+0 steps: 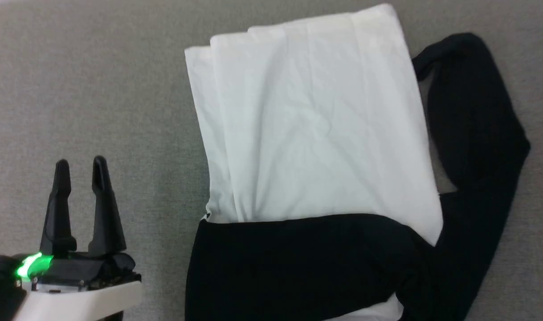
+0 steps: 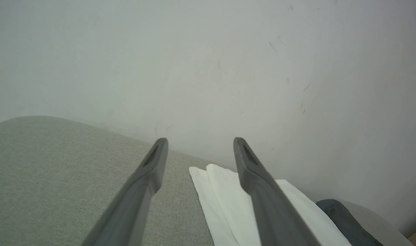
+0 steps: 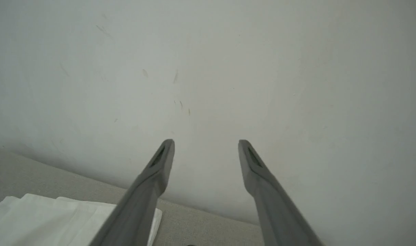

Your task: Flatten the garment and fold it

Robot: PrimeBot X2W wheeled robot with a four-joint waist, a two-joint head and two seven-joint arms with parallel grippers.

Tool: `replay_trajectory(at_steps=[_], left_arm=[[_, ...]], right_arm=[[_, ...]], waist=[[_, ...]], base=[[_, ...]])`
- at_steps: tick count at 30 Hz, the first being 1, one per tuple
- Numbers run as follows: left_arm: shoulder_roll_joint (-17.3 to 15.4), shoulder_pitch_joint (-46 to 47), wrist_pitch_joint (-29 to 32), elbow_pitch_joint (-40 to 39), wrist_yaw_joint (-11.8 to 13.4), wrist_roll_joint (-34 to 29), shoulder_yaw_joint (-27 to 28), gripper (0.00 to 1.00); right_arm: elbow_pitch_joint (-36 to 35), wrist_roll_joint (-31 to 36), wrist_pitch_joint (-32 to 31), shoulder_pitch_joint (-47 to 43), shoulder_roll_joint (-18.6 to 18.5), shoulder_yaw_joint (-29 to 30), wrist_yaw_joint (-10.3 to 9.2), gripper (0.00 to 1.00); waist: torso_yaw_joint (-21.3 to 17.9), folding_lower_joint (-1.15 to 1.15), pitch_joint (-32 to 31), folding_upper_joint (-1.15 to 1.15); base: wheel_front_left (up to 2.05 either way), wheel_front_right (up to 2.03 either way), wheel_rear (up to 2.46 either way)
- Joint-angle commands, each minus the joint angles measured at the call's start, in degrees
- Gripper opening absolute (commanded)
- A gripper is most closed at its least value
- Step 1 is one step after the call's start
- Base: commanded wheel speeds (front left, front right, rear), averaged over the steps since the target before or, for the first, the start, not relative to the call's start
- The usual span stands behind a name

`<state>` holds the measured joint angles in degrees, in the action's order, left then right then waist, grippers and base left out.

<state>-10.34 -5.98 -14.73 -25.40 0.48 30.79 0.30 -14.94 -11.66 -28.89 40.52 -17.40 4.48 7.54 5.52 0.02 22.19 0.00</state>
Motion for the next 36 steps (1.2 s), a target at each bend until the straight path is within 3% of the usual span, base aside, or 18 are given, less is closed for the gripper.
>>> replay_trajectory(at_steps=[1,6,12,22,29,30,31,32,33,36], left_arm=[[0.8,1.7,-0.3,0.0,-0.8,0.0,0.2,1.00],[1.9,3.8,-0.3,0.9,-2.5,0.2,-0.1,1.00],[2.9,5.6,-0.3,2.0,-3.9,0.0,-0.6,1.00],[3.7,7.3,-0.3,3.4,-5.4,-0.1,-1.3,1.00],[3.7,8.1,-0.3,4.3,-6.1,0.0,-1.9,1.00],[3.6,8.2,-0.3,4.5,-6.1,0.0,-2.0,1.00],[3.6,8.3,-0.3,4.7,-6.2,-0.1,-2.1,1.00],[3.6,8.4,-0.3,4.8,-6.3,-0.1,-2.2,1.00],[3.5,8.5,-0.3,5.0,-6.3,-0.1,-2.2,1.00],[3.5,8.8,-0.3,5.6,-6.4,-0.1,-2.3,1.00]], right_arm=[[3.1,-1.2,-2.9,3.4,-0.6,-0.4,-0.05,1.00],[12.1,-1.5,-11.8,10.8,-1.7,1.3,-0.05,1.00],[18.5,-0.9,-25.6,13.1,-1.3,4.2,-0.05,1.00],[16.5,0.9,-37.4,8.1,-0.7,7.7,-0.05,1.00],[13.6,1.0,-38.8,6.1,-0.6,9.2,-0.05,1.00],[13.4,1.0,-38.8,6.0,-0.6,9.3,-0.05,0.64],[13.1,1.2,-38.6,6.0,-0.6,9.3,-0.05,0.41],[12.9,1.5,-38.2,6.1,-0.5,9.4,-0.05,0.07],[12.7,1.7,-37.6,6.2,-0.4,9.4,-0.05,0.00],[12.4,2.0,-34.9,6.8,-0.1,9.3,-0.05,0.00]], waist=[[1.8,-0.02,5.9,0.00],[3.7,-0.02,9.3,0.00],[5.5,-0.02,12.4,0.00],[7.2,-0.02,15.3,0.00],[7.7,-0.02,16.9,0.00],[7.7,-0.02,17.1,0.00],[7.6,-0.02,17.2,0.00],[7.6,-0.02,17.3,0.00],[7.5,-0.02,17.4,0.00],[7.2,-0.02,16.9,0.00]], base=[[0.00,0.00,0.00],[0.00,0.00,0.00],[0.00,0.00,0.00],[0.00,0.00,0.00],[0.00,0.00,0.00],[0.00,0.00,0.00],[0.00,0.00,0.00],[0.00,0.00,0.00],[0.00,0.00,0.00],[0.00,0.00,0.00]])
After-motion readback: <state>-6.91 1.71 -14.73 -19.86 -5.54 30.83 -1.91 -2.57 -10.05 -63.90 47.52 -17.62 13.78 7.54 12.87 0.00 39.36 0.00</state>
